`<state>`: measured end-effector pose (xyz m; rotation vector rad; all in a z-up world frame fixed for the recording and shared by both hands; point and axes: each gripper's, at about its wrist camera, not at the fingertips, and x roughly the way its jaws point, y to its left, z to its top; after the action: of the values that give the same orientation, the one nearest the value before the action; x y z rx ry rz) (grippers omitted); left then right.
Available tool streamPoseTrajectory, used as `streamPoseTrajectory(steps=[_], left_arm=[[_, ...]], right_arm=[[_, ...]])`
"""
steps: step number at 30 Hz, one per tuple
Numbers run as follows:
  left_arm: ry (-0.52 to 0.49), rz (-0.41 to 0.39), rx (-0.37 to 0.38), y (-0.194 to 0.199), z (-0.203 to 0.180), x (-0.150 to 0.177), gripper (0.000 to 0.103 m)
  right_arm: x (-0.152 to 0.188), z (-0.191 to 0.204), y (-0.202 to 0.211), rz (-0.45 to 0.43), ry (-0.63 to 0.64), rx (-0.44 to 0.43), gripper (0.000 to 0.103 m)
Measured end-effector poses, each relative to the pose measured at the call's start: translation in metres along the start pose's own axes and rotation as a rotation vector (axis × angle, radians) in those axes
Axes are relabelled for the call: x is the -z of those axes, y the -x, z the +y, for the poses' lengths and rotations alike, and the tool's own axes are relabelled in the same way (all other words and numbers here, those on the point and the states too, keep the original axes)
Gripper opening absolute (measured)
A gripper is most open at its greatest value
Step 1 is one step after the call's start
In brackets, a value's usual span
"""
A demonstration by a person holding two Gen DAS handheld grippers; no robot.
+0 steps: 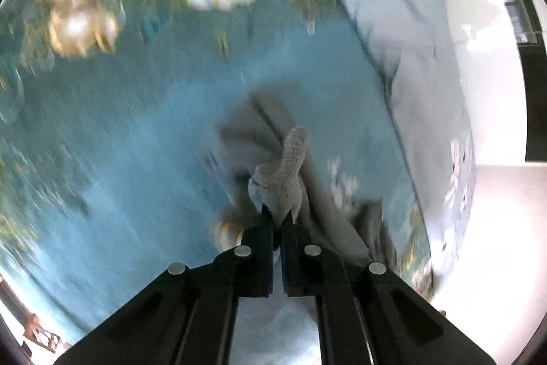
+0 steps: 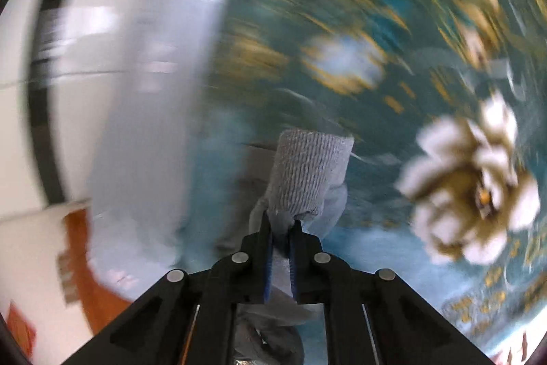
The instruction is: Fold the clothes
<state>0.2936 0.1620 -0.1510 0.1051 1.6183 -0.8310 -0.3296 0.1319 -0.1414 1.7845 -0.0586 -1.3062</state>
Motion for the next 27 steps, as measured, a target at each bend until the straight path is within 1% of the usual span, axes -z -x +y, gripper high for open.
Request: streamPoseTrajectory(steps=[1, 2, 3, 4, 5, 6, 7, 8, 9, 10, 12, 13, 14, 15, 16, 18, 19, 21, 22, 23, 24, 25, 26, 27], left_arm=[[0.011, -0.002, -0.031, 0.001, 0.008, -0.005, 0.004], [0.033, 0.015, -0.073, -0.004, 0.020, -0.009, 0.004], [0.054, 0.033, -0.114, -0.008, 0.032, -0.012, 0.006], [0.076, 0.050, -0.155, -0.013, 0.045, -0.015, 0.015], [0.107, 0.068, -0.191, -0.017, 0.057, -0.015, 0.024], [0.139, 0.078, -0.204, -0.018, 0.068, -0.011, 0.031], [0.165, 0.080, -0.201, -0.018, 0.076, -0.006, 0.042], [0.191, 0.081, -0.198, -0.018, 0.084, -0.001, 0.049], [0.204, 0.083, -0.196, -0.017, 0.089, 0.003, 0.051], [0.187, 0.088, -0.198, -0.017, 0.089, 0.009, 0.054], [0.110, 0.108, -0.216, -0.020, 0.082, 0.020, 0.055], [0.044, 0.122, -0.242, -0.024, 0.074, 0.023, 0.057], [-0.058, 0.139, -0.284, -0.031, 0.061, 0.028, 0.062], [-0.157, 0.152, -0.318, -0.039, 0.047, 0.033, 0.064], [-0.235, 0.160, -0.337, -0.046, 0.036, 0.037, 0.064], [-0.407, 0.182, -0.375, -0.064, 0.009, 0.049, 0.064], [-0.461, 0.182, -0.412, -0.071, 0.001, 0.053, 0.064], [-0.505, 0.166, -0.496, -0.083, -0.004, 0.055, 0.064], [-0.502, 0.158, -0.528, -0.087, -0.004, 0.054, 0.059], [-0.468, 0.160, -0.541, -0.090, 0.000, 0.051, 0.041], [-0.430, 0.166, -0.543, -0.091, 0.005, 0.047, 0.030], [-0.404, 0.173, -0.541, -0.091, 0.009, 0.044, 0.009], [-0.376, 0.168, -0.533, -0.088, 0.012, 0.040, 0.008], [-0.341, 0.154, -0.506, -0.080, 0.015, 0.036, 0.007]], right_arm=[[0.001, 0.005, 0.011, -0.014, 0.047, 0.004, 0.008], [0.003, 0.001, 0.012, -0.009, 0.078, 0.056, 0.008], [0.005, -0.005, 0.009, 0.004, 0.099, 0.120, 0.008], [0.006, -0.012, 0.007, 0.017, 0.121, 0.185, 0.008], [0.009, -0.021, 0.002, 0.037, 0.108, 0.224, 0.008], [0.013, -0.032, -0.005, 0.061, 0.076, 0.249, 0.008], [0.016, -0.042, -0.011, 0.085, 0.044, 0.274, 0.008], [0.019, -0.050, -0.015, 0.095, 0.026, 0.287, 0.008], [0.023, -0.055, -0.018, 0.095, 0.017, 0.291, 0.008], [0.026, -0.059, -0.020, 0.099, 0.008, 0.293, 0.008], [0.030, -0.063, -0.021, 0.105, 0.000, 0.302, 0.008], [0.030, -0.063, -0.021, 0.103, -0.001, 0.306, 0.008], [0.030, -0.063, -0.019, 0.100, -0.001, 0.307, 0.008], [0.029, -0.062, -0.019, 0.098, 0.002, 0.306, 0.008], [0.028, -0.060, -0.019, 0.097, 0.006, 0.306, 0.008], [0.027, -0.054, -0.018, 0.094, 0.020, 0.306, 0.008], [0.027, -0.050, -0.016, 0.091, 0.030, 0.304, 0.008], [0.028, -0.041, -0.013, 0.086, 0.044, 0.294, 0.008], [0.029, -0.037, -0.011, 0.083, 0.051, 0.288, 0.008], [0.029, -0.033, -0.010, 0.082, 0.056, 0.283, 0.008], [0.030, -0.030, -0.009, 0.081, 0.062, 0.280, 0.008], [0.030, -0.026, -0.007, 0.080, 0.066, 0.276, 0.008], [0.031, -0.021, -0.005, 0.077, 0.073, 0.271, 0.008], [0.031, -0.017, -0.003, 0.073, 0.081, 0.266, 0.008]])
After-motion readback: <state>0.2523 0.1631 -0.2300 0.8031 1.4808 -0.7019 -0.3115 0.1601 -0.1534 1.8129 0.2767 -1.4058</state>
